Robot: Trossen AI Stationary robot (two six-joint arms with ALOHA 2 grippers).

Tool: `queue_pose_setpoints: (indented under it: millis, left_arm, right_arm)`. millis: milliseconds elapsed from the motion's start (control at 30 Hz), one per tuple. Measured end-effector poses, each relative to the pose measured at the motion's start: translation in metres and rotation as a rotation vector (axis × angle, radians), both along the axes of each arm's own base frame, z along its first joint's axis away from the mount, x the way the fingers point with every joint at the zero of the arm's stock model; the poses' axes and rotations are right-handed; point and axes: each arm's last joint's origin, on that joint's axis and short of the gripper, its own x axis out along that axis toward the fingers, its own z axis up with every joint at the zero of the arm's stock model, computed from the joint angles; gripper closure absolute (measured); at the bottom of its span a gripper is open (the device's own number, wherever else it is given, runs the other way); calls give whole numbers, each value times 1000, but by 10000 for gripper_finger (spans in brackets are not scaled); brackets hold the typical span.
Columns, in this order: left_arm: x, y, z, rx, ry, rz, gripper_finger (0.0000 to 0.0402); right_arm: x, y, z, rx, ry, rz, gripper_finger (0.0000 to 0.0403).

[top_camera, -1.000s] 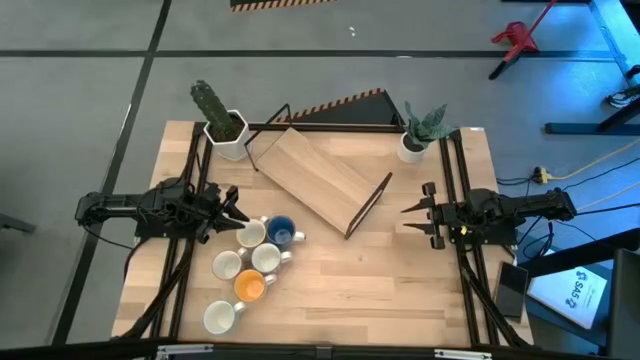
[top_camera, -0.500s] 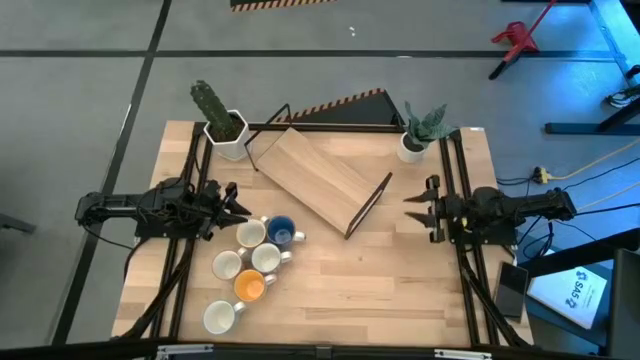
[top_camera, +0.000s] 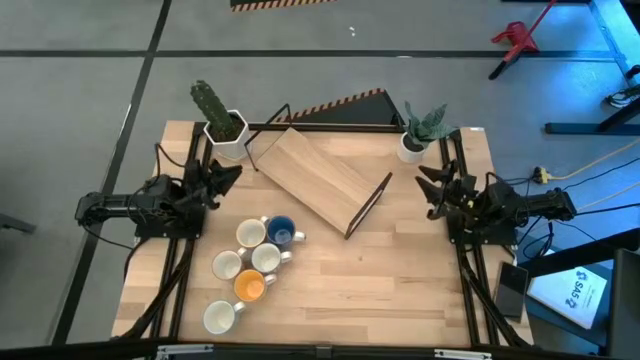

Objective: Place coffee mugs
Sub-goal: Put the orange patterned mug on the shelf

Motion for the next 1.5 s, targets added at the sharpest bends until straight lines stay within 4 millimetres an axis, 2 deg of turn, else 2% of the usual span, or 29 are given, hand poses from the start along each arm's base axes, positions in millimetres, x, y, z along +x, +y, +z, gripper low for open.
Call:
queue_pose_setpoints:
  millis: [300, 400, 633, 833, 900, 967, 1100, 1233, 1367, 1500]
  left_arm:
    - [0, 0, 0, -15, -9, -1, 299]
    - [-1, 1, 0, -19, -1, 52, 299]
    - [-1, 1, 0, -84, -37, 19, 299]
    - [-10, 1, 17, -158, -281, -9, 299]
    - [-16, 1, 28, -202, -389, -27, 299]
    - [-18, 0, 43, -194, -391, -78, 299]
    - [-14, -1, 81, -185, -238, -103, 299]
    - [8, -2, 109, -114, 121, -136, 299]
    - [32, -6, 118, -68, 497, -278, 296]
    - [47, -8, 123, -55, 721, -392, 276]
  right_arm:
    - [2, -3, -10, -24, 138, -128, 253]
    - [1, -3, -9, -19, 132, -137, 253]
    - [2, -3, -10, -24, 135, -127, 253]
    - [1, -3, -9, -17, 128, -139, 253]
    - [1, -3, -9, -10, 127, -154, 253]
    - [1, -4, -9, -8, 127, -160, 253]
    - [1, -4, -9, -7, 126, -159, 253]
    - [1, -4, -9, -7, 126, -158, 253]
    - [1, -4, -9, -7, 126, -158, 253]
    - [1, -4, -9, -7, 125, -158, 253]
